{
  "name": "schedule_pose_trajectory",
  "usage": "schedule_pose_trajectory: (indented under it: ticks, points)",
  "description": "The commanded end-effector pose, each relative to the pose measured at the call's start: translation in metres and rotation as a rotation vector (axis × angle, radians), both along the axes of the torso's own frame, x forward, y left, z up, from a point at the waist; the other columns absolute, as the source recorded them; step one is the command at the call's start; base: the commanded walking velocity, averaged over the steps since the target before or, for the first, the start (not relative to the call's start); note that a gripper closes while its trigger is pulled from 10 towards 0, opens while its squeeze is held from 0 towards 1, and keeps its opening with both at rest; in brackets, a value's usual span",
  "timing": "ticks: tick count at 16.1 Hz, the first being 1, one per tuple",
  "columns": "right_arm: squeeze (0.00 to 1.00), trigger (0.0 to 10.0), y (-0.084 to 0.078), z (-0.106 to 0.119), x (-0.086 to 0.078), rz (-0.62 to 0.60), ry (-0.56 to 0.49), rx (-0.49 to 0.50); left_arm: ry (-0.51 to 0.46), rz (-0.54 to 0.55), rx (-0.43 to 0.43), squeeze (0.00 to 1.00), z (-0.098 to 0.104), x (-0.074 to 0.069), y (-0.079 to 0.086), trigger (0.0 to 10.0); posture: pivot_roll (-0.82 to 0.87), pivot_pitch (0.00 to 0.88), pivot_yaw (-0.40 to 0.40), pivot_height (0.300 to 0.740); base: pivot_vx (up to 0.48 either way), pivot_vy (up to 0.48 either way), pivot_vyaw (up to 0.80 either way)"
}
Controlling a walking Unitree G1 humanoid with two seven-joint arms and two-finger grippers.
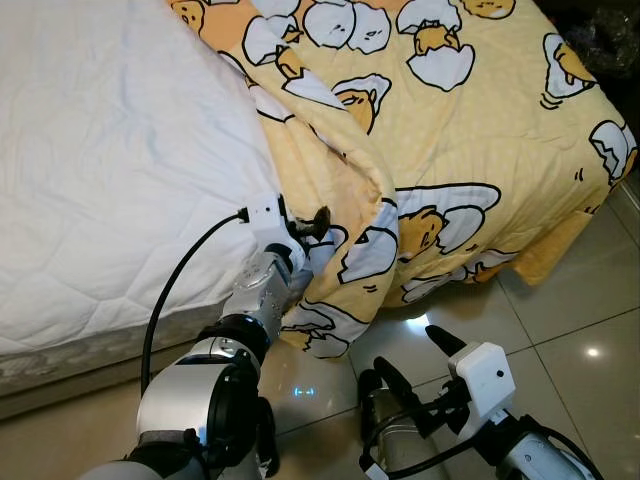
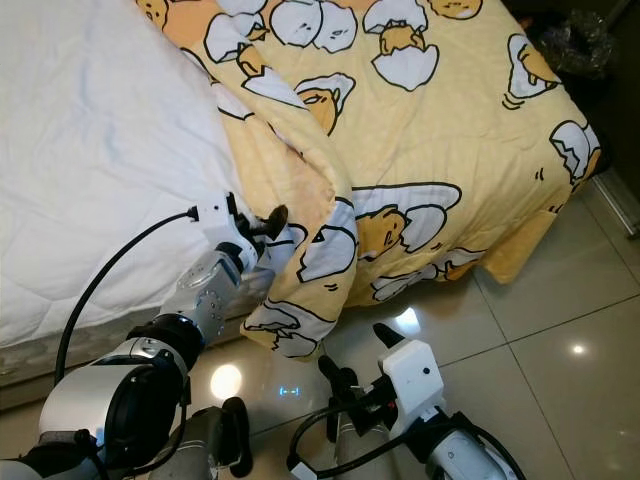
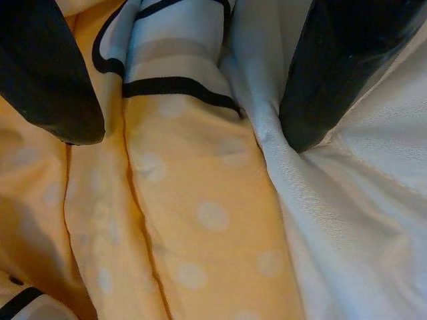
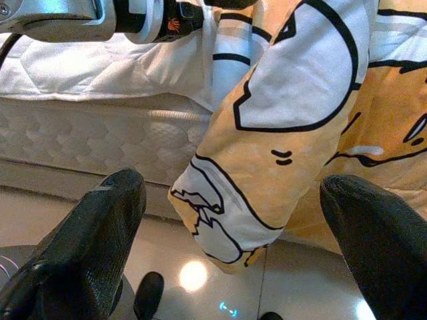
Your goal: Clean up the room
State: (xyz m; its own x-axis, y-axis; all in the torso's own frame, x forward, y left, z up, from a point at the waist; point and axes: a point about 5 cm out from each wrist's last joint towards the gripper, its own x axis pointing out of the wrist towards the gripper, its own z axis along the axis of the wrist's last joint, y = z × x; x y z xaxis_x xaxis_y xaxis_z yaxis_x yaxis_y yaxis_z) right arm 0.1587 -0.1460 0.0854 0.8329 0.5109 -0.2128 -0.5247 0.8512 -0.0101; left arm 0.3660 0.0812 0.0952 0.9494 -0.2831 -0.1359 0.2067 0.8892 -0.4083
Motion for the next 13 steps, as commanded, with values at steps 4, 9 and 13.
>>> schedule_pose_trajectory:
  ticks: [4,9,13]
  points:
    - [0.0,10.0,0.0,-0.008,-0.005,0.007,0.049,-0.007,-0.003,-0.05,0.058,0.0,-0.003,-0.004,-0.009,10.0,-0.38,0.336,-0.003,0.731,0.0,0.0,0.0]
    - [0.0,10.0,0.0,-0.009,-0.005,0.009,0.054,-0.012,0.028,-0.093,0.038,0.0,0.0,-0.004,-0.029,10.0,-0.4,0.335,0.0,0.731,0.0,0.0,0.0]
    - [0.0,10.0,-0.003,-0.013,-0.007,-0.016,0.068,-0.017,0.072,-0.123,0.147,0.0,-0.014,-0.012,-0.025,10.0,-0.38,0.33,0.016,0.731,0.0,0.0,0.0]
